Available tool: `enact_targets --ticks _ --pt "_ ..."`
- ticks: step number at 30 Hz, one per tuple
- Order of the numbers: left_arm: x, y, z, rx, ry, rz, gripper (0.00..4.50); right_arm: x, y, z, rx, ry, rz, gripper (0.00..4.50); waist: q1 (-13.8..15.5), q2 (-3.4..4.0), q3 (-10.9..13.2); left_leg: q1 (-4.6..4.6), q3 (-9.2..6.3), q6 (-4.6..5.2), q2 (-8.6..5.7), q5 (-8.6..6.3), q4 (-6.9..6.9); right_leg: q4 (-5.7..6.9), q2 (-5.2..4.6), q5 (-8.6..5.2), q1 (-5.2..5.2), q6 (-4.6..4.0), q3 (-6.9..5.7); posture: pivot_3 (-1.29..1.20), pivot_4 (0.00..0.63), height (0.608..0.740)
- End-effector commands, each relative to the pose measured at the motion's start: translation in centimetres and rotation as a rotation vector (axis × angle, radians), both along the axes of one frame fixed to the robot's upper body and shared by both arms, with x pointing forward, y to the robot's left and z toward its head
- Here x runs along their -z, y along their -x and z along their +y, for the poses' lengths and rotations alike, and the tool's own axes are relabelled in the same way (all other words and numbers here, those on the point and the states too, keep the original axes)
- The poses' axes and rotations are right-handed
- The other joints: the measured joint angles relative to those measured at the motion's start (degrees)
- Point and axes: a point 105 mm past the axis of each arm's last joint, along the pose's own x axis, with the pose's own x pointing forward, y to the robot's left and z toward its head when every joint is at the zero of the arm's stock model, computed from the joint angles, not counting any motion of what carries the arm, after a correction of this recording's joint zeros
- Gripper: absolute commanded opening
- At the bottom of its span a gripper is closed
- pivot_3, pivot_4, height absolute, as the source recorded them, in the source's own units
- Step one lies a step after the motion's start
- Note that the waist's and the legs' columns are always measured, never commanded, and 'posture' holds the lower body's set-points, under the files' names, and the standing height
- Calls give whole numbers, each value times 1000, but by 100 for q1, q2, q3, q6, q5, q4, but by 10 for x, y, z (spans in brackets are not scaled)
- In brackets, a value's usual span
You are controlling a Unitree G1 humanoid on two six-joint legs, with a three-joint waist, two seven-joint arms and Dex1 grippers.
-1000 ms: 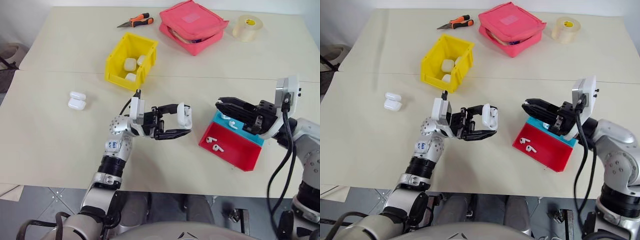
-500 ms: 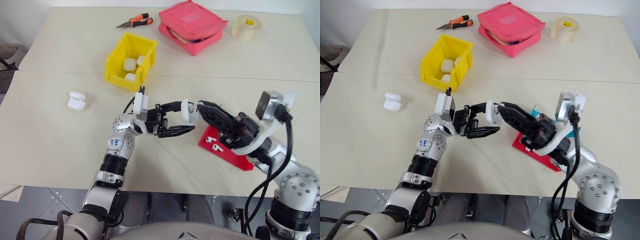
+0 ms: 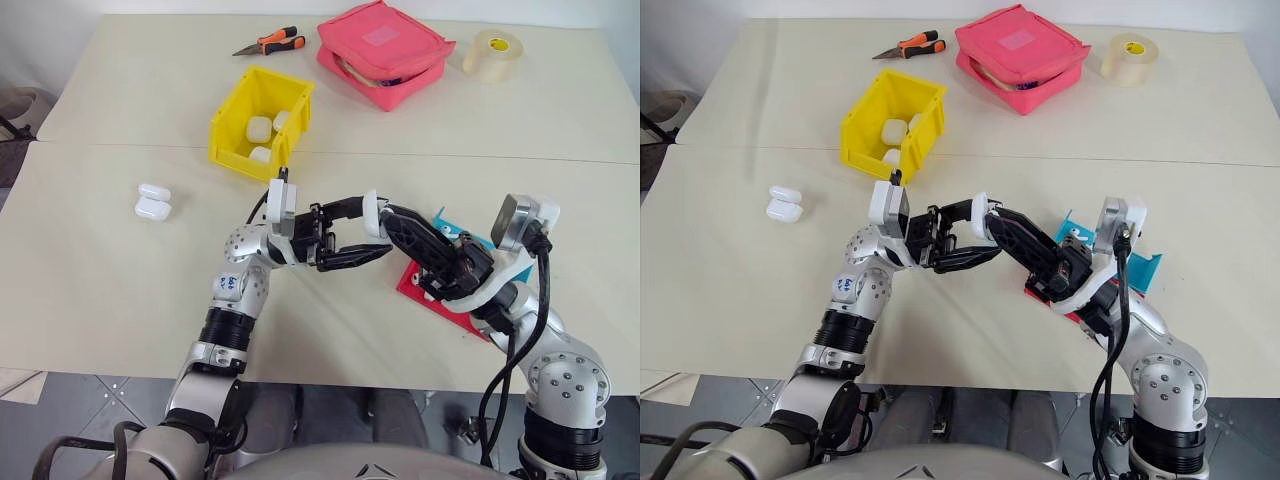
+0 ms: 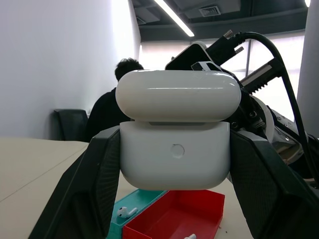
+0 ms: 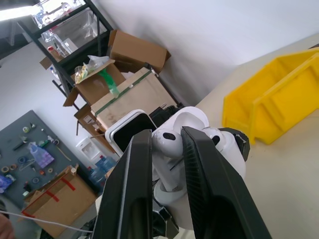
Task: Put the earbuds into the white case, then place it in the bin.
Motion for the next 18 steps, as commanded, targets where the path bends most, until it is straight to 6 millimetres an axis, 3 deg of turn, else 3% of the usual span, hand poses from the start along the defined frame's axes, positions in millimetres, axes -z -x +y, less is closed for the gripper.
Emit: enact_targets --ticks 1,10,18 --pt "-19 2 -1 -4 64 -48 2809 3 5 4 -27 3 -8 630 -1 0 0 0 0 0 0 0 0 0 0 0 0 0 0 0 150 740" --pt "-20 1 0 -9 64 -51 2809 6 11 3 -42 55 -19 630 1 0 0 0 1 0 0 0 0 -1 0 0 0 0 0 0 150 740" --pt "-19 2 -2 5 65 -52 2809 -4 19 3 -103 121 -66 3123 7 0 0 0 2 0 1 0 0 -1 0 0 0 0 0 0 150 740"
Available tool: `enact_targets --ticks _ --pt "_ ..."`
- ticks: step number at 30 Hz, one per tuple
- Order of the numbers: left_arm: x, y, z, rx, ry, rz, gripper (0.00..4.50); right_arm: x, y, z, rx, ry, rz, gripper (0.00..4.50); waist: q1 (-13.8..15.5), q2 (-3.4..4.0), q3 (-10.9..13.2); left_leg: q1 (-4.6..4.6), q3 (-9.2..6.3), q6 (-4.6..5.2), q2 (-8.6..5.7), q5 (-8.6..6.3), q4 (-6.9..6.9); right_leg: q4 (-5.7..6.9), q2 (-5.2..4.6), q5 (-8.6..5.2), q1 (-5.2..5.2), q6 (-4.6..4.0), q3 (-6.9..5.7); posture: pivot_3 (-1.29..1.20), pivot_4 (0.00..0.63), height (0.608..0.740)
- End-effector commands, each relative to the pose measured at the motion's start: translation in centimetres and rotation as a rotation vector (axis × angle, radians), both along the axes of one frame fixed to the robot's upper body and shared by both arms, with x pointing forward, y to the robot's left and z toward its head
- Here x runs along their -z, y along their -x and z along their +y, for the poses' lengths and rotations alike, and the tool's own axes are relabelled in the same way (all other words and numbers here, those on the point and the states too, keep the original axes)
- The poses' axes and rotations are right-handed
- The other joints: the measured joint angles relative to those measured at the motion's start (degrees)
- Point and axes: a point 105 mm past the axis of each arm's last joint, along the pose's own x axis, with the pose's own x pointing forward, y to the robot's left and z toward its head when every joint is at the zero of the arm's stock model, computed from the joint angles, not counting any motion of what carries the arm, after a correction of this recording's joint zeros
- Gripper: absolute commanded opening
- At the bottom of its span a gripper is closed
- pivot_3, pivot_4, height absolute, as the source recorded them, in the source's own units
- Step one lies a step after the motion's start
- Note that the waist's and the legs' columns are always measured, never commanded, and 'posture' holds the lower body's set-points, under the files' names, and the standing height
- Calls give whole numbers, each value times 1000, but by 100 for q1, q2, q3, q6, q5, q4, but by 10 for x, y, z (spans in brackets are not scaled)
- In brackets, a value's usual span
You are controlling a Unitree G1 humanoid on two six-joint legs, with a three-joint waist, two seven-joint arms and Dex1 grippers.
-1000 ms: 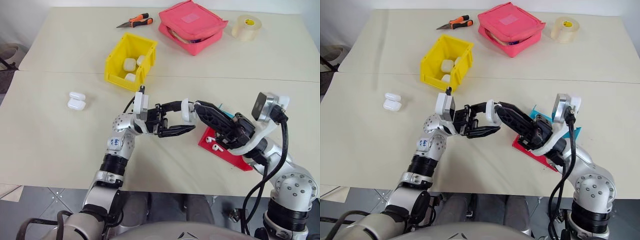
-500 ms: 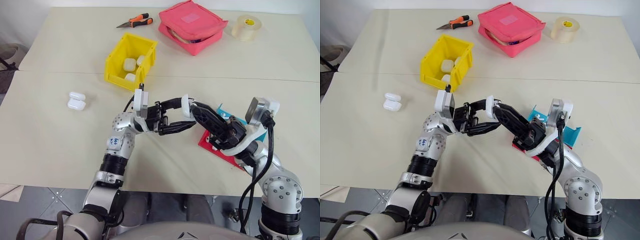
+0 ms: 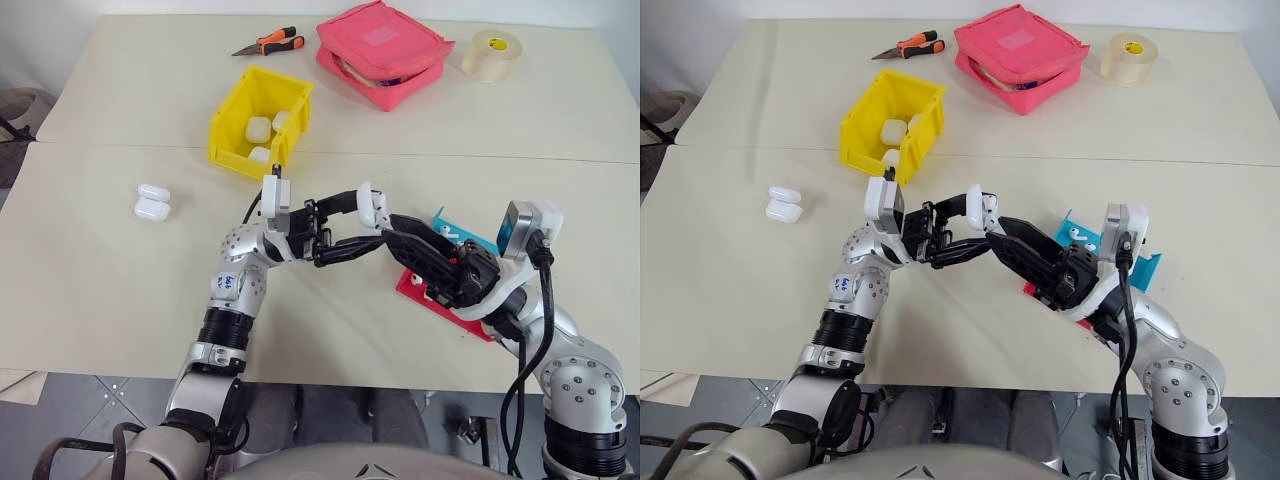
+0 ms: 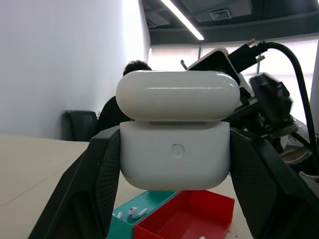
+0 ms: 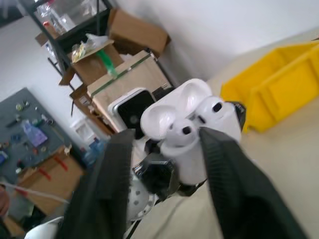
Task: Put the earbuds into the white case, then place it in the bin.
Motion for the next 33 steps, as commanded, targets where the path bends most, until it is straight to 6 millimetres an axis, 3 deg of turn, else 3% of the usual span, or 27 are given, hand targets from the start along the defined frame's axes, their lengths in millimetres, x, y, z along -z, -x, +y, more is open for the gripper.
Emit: enact_targets --ticks 1,4,9,12,14,17,19,23,28,33 --pt "-17 5 -6 31 44 -60 2809 -7 8 5 -51 8 -33 3452 7 0 0 0 0 0 0 0 0 0 0 0 0 0 0 0 150 740" --pt "-15 5 -4 20 36 -57 2809 -7 6 -2 -17 32 -50 4425 17 0 0 -1 0 0 -1 0 0 -1 0 0 1 0 0 0 150 740" --pt "-8 -1 14 -44 -38 -72 2809 -3 3 -34 101 94 -46 4470 10 0 0 -1 14 1 -2 -1 -1 -1 0 0 0 0 0 0 150 740" --pt "3 -1 31 -72 -161 -132 2809 -1 -1 -63 213 132 -35 3878 8 0 0 1 49 2 0 0 -1 1 0 0 1 0 -1 0 150 740" --pt "10 2 37 -68 -236 -162 2809 3 -1 -71 243 189 -38 3230 5 0 0 2 52 2 0 0 -1 2 0 0 1 0 0 0 150 740" --pt "23 5 44 -76 -419 -250 2809 18 1 -74 222 457 -93 2174 7 1 0 2 54 2 0 0 -1 1 0 0 0 0 1 0 150 740" --pt "28 1 44 -114 -520 -287 2809 20 0 -67 183 569 -143 1462 9 0 -1 3 56 3 0 0 -1 1 0 0 1 0 3 0 150 740" --pt "27 -3 36 -143 -608 -316 2809 7 -4 -38 78 593 -229 57 10 -1 0 1 52 3 3 2 0 3 0 0 1 0 3 0 150 740" --pt "18 -1 18 -145 -614 -351 2809 -3 -12 0 -9 571 -273 16 9 -1 0 1 31 2 5 2 0 1 0 0 -2 1 5 0 150 740" --pt "13 0 9 -133 -603 -347 2809 4 -16 25 -83 576 -239 16 10 -1 0 -7 3 3 -1 1 -3 -2 -2 0 -8 1 3 0 150 740"
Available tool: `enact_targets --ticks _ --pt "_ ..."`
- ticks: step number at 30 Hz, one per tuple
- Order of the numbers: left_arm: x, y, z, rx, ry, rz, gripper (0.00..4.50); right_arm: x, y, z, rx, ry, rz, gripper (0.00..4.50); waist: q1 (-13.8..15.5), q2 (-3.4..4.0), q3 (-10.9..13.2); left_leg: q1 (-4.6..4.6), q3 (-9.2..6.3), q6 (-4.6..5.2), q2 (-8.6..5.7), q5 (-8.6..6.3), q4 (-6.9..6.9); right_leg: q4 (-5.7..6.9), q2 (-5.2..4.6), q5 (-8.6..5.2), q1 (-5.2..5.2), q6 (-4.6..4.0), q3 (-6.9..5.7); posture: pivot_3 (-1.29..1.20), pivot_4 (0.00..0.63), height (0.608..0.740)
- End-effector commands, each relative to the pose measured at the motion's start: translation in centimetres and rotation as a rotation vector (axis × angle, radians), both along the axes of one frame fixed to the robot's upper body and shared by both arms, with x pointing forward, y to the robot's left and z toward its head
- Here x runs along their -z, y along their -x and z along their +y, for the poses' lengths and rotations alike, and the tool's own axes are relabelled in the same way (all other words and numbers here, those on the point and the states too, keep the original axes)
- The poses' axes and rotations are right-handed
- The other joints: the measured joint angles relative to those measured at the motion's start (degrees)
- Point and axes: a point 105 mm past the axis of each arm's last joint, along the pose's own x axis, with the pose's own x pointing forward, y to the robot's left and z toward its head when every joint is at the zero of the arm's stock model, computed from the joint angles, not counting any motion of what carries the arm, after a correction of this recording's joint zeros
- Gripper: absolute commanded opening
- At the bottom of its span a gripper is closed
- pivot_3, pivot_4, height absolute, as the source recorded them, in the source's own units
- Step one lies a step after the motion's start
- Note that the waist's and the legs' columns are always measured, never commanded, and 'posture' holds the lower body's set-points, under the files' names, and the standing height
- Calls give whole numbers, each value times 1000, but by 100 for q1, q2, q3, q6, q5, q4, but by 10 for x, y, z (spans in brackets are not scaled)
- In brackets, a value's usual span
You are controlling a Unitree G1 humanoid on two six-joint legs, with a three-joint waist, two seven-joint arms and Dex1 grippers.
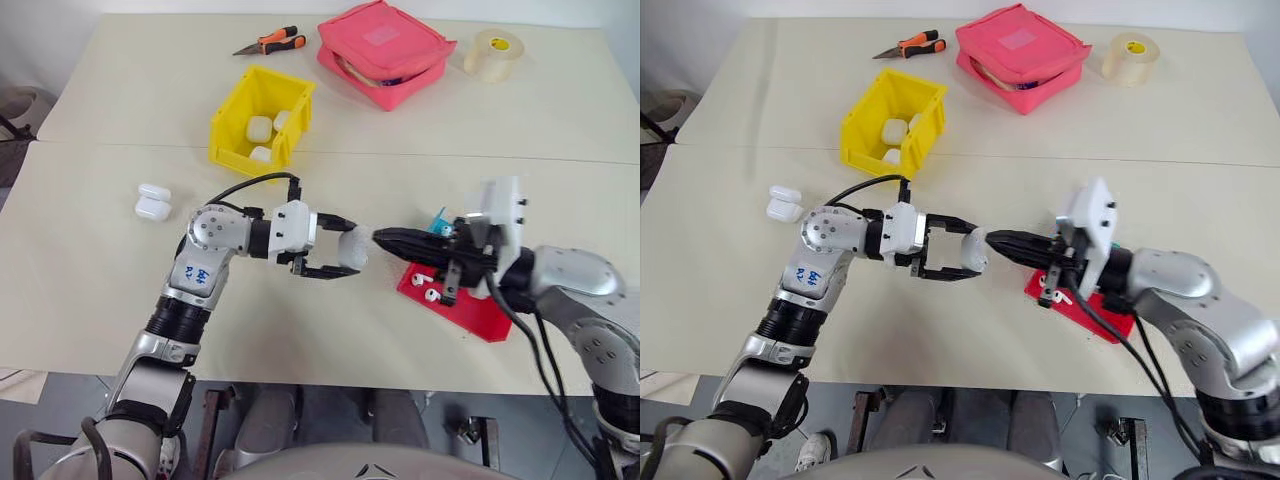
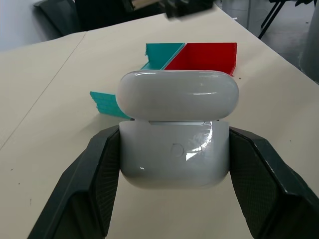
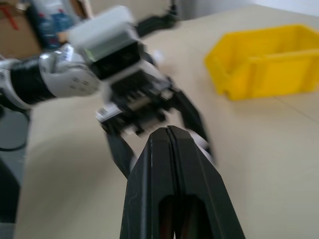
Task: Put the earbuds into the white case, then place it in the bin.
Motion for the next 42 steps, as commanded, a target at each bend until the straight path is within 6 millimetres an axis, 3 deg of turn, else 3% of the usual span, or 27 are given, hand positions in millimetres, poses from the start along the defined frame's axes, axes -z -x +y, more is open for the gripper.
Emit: enact_targets --ticks 1,5,9,15,18,20,25,29,30,33,42 --pt "-13 5 -8 25 27 -40 2809 5 -1 8 -8 22 15 16 0 0 0 0 -2 0 0 0 0 0 0 0 0 0 -1 0 150 740" --pt "-15 7 -8 31 58 -30 2809 20 -6 -4 30 66 50 16 -6 0 0 -1 -1 0 -1 0 0 0 0 0 0 0 -1 0 150 740" --pt "-31 13 -3 49 202 8 2809 34 0 -26 65 91 94 16 -2 0 0 -2 2 0 -4 0 0 2 0 0 0 0 -3 0 150 740" --pt "-27 17 10 35 220 47 2809 32 2 -48 109 43 64 16 -3 1 -1 4 6 0 2 0 3 5 0 0 1 0 0 0 150 740" --pt "-24 15 25 -55 267 90 2809 14 3 -63 172 -88 -27 598 -23 2 -2 12 10 -1 4 0 -1 10 1 0 1 0 5 0 150 740" --pt "-24 16 34 -105 297 119 2809 6 9 -67 171 -131 -71 1274 -24 2 -1 11 11 -1 5 1 -3 9 1 0 -1 0 7 0 150 740" --pt "-14 5 87 -470 424 207 2809 -1 19 -75 219 -71 -282 3015 -14 3 -2 13 9 -1 4 0 -4 8 1 0 -1 0 12 0 150 740" --pt "-7 -20 131 -886 518 223 2809 -1 22 -77 265 -84 -311 4362 29 1 -2 15 7 -2 4 1 -1 12 0 0 1 0 14 0 150 740" --pt "-8 -25 139 -949 535 228 2809 -1 19 -81 291 -68 -332 4454 32 0 -3 14 6 -4 4 2 3 13 0 0 2 0 13 0 150 740" --pt "-19 -42 148 -1009 582 236 2809 -2 10 -90 376 -84 -356 4454 42 -3 -4 15 6 -6 2 3 4 16 0 0 2 0 15 0 150 740" --pt "-55 -115 134 -1030 510 218 2809 3 4 -74 359 -85 -354 4454 -16 -5 -5 16 11 -6 -5 3 -1 20 0 0 -1 0 13 0 150 740"
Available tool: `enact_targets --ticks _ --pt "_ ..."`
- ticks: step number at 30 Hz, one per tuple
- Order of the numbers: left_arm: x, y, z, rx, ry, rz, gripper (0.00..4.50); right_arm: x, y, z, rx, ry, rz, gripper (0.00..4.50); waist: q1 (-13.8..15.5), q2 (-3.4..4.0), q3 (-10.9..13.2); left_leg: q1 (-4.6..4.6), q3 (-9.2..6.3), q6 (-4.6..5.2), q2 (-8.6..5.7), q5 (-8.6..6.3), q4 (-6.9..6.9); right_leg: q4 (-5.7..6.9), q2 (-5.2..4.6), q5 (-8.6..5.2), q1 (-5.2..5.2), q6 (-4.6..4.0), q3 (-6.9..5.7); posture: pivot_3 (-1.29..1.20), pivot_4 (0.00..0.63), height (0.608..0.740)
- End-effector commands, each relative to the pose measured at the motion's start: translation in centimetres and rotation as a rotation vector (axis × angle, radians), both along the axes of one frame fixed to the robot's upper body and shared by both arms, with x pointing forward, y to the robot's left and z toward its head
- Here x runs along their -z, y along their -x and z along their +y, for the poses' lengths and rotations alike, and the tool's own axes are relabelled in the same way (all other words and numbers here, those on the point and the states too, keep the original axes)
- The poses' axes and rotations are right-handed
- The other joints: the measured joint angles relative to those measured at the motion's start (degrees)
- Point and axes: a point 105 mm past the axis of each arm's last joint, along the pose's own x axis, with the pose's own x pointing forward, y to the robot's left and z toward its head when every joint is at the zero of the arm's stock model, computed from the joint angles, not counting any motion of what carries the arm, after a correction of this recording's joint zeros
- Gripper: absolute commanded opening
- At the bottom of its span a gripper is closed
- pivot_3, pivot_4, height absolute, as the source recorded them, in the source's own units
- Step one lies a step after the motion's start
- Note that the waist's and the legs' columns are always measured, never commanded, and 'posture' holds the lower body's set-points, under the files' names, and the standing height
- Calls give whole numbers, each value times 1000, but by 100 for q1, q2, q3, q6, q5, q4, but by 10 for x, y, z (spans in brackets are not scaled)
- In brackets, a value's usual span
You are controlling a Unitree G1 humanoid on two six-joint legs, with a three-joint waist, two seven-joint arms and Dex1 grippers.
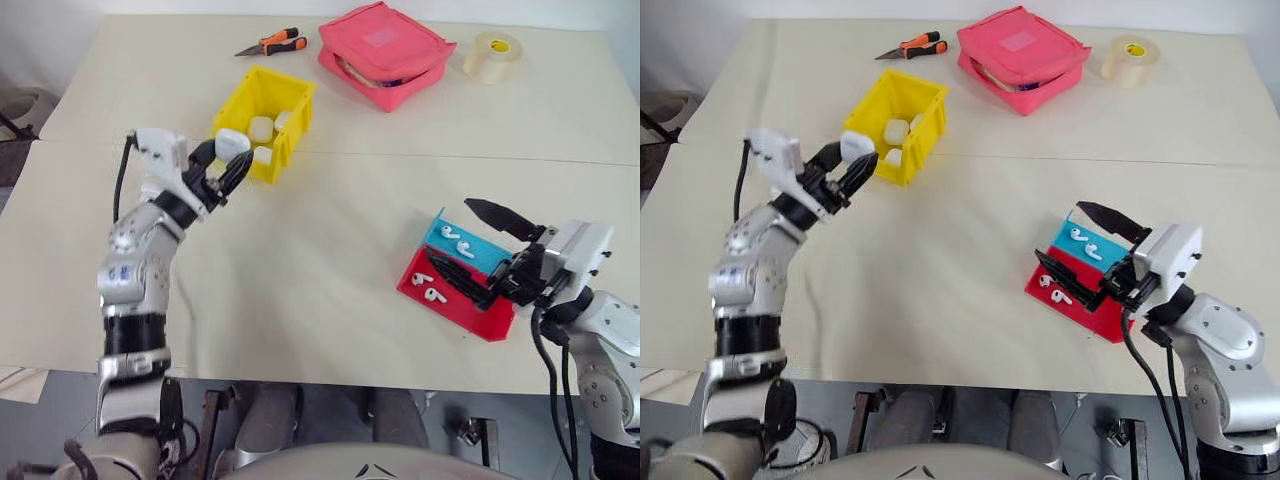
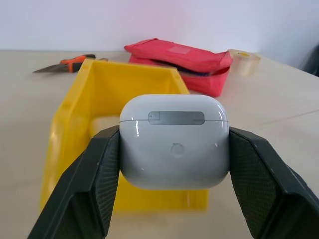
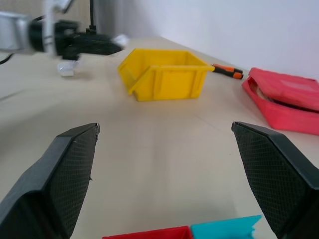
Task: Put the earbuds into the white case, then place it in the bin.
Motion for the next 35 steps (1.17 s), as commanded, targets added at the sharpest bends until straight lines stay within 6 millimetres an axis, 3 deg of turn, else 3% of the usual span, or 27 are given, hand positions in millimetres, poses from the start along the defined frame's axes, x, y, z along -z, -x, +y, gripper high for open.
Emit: enact_targets --ticks 1,6,11,15,19,24,31,35 --pt "-17 -27 -3 -51 -61 -18 2809 -10 0 7 -4 -2 -55 4454 -8 -1 1 -1 9 0 0 0 -1 -1 0 0 -2 0 -1 0 150 740" --pt "-29 -49 -16 -41 -104 5 2809 -12 0 14 -2 -6 -65 4454 -12 -4 2 -2 48 -2 1 1 -8 -2 1 0 -4 0 -14 0 150 740" --pt "-35 -51 -17 -17 -146 -19 4469 -11 4 17 7 -17 -65 4500 -23 -4 2 -5 53 -1 3 1 -16 -3 1 0 -11 0 -26 0 150 740" --pt "-44 -45 -5 -29 -150 -87 4469 -11 5 14 18 -16 -64 4500 -25 -5 3 -4 54 -1 5 1 -10 -1 1 0 -10 0 -26 0 150 740" --pt "-38 -17 3 134 -191 -137 4469 -9 7 8 15 -1 -59 4500 -113 -4 2 -1 55 -2 8 1 -13 0 1 0 -11 0 -26 0 150 740" --pt "-5 42 16 399 -406 -173 4469 -2 9 -3 5 32 -21 4500 -164 -4 2 6 53 -2 15 1 -20 -1 1 0 -13 -1 -28 0 150 740" --pt "28 86 16 572 -574 -138 4469 16 14 -13 -67 142 84 4500 -15 -6 1 8 51 -1 19 -1 4 1 0 4 2 -7 -27 0 150 740" --pt "39 99 11 618 -632 -137 4469 25 19 -18 -137 202 136 4500 2 -6 1 6 53 0 19 -2 0 -1 0 4 0 -7 -28 0 150 740"
